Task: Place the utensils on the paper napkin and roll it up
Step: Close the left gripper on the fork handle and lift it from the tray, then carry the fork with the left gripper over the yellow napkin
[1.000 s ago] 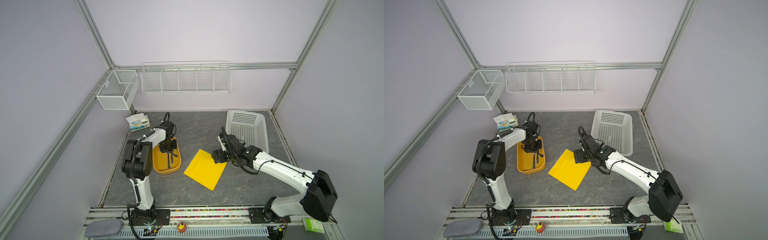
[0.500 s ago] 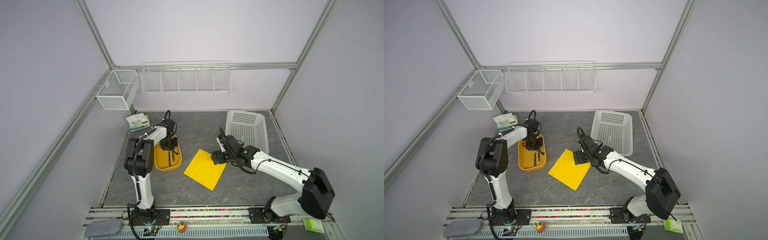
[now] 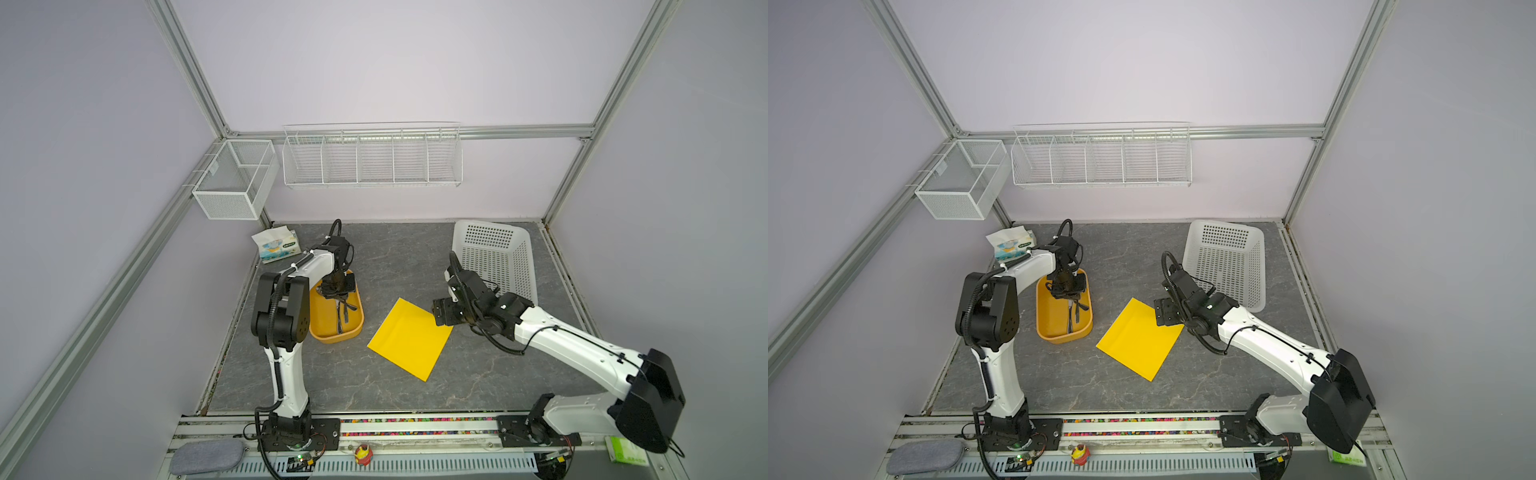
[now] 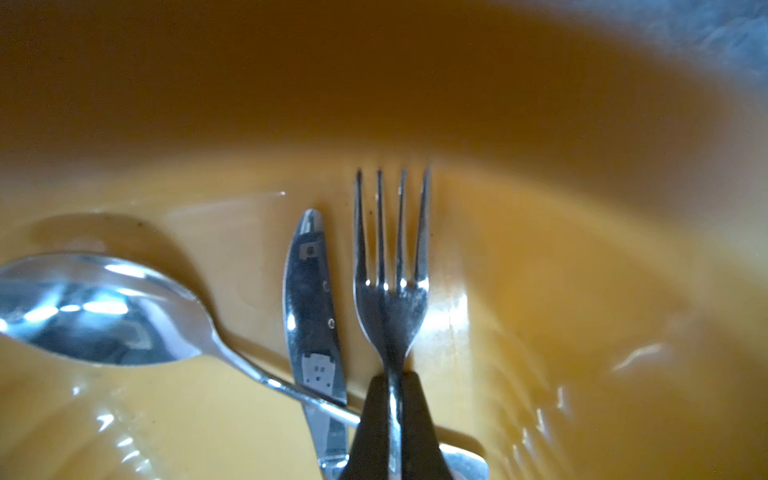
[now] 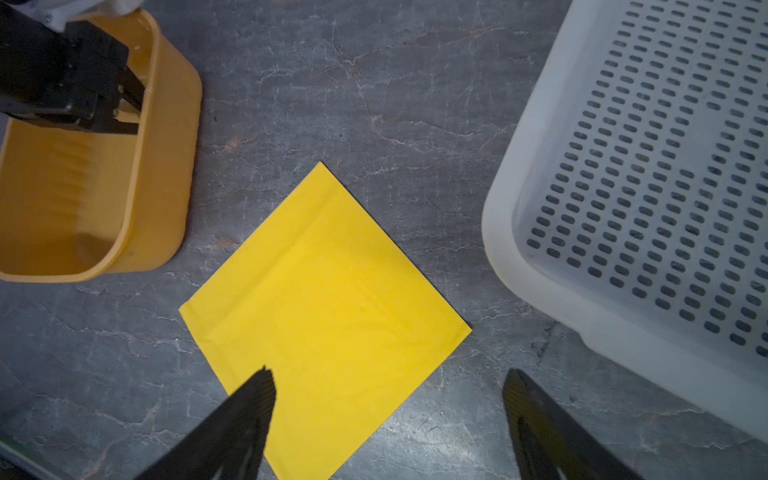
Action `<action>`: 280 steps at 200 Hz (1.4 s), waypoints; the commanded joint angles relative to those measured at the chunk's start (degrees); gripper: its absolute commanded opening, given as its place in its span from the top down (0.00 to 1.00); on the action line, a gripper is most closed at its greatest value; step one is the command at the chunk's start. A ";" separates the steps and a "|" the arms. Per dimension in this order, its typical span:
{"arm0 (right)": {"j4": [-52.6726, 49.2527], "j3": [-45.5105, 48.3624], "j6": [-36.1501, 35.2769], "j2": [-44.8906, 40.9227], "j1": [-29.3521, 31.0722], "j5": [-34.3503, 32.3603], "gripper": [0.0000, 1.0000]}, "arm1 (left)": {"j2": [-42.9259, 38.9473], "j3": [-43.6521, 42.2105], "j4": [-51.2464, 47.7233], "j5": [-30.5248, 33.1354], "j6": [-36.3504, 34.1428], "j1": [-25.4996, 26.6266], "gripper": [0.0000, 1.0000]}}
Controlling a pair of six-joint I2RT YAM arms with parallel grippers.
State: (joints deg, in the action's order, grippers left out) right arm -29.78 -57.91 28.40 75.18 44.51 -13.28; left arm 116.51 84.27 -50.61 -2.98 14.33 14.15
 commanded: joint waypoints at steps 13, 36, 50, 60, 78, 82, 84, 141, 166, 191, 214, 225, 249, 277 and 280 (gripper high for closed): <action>-1.08 0.69 1.10 -2.29 0.36 -1.84 0.12 | -0.82 -1.63 -1.14 -0.52 -0.35 0.26 0.96; -1.07 0.87 1.48 -3.63 0.34 -1.92 0.11 | -1.57 -1.87 -1.77 -1.49 0.10 0.26 1.00; -0.82 1.34 1.64 -4.69 0.39 -2.25 0.11 | -3.60 -2.99 -1.62 -1.58 0.67 0.26 1.00; -0.54 1.71 1.93 -5.46 0.33 -3.03 0.12 | -5.75 -4.09 -1.34 -1.84 1.16 0.26 1.00; -0.24 2.46 2.87 -6.48 0.38 -4.53 0.11 | -9.84 -6.25 -0.98 -1.46 2.48 0.25 0.99; -0.05 2.62 3.03 -6.65 0.39 -4.69 0.12 | -10.83 -6.66 -0.98 -1.27 2.69 0.26 0.99; 0.09 2.76 3.10 -6.74 0.35 -4.73 0.12 | -11.27 -6.77 -1.05 -1.20 2.78 0.26 0.99; -0.49 2.97 3.95 -8.67 0.33 -7.73 0.12 | -24.40 -11.50 -3.95 -0.32 5.13 0.31 1.00; -0.72 3.64 4.99 -10.03 0.31 -9.63 0.12 | -31.33 -12.96 -3.52 -2.65 8.28 3.39 0.99; -1.23 3.75 5.38 -10.40 -0.02 -10.64 0.12 | -34.11 -12.82 -3.15 -3.71 12.15 8.71 0.99; -1.46 3.76 5.85 -10.07 -0.24 -10.79 0.12 | -32.93 -12.49 0.31 -5.36 17.12 16.66 0.99; -1.59 3.92 6.23 -9.96 -0.26 -10.83 0.12 | -31.03 -12.05 2.04 -4.99 19.26 20.98 0.99; -2.07 4.42 7.68 -10.18 -0.34 -11.44 0.12 | -24.77 -12.05 7.31 -4.99 25.22 27.92 0.99; -3.24 5.50 9.38 -11.21 -0.87 -12.76 0.11 | -17.73 -9.56 11.34 -6.14 29.98 33.48 0.99; -3.38 5.61 9.52 -11.35 -0.92 -12.81 0.11 | -17.17 -9.27 11.52 -5.92 30.32 33.92 0.99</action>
State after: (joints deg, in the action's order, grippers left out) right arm -30.94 -53.95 35.14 65.39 44.29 -23.83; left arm 95.39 72.18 -43.16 -8.29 37.80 45.06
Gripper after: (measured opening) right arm 0.885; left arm 0.048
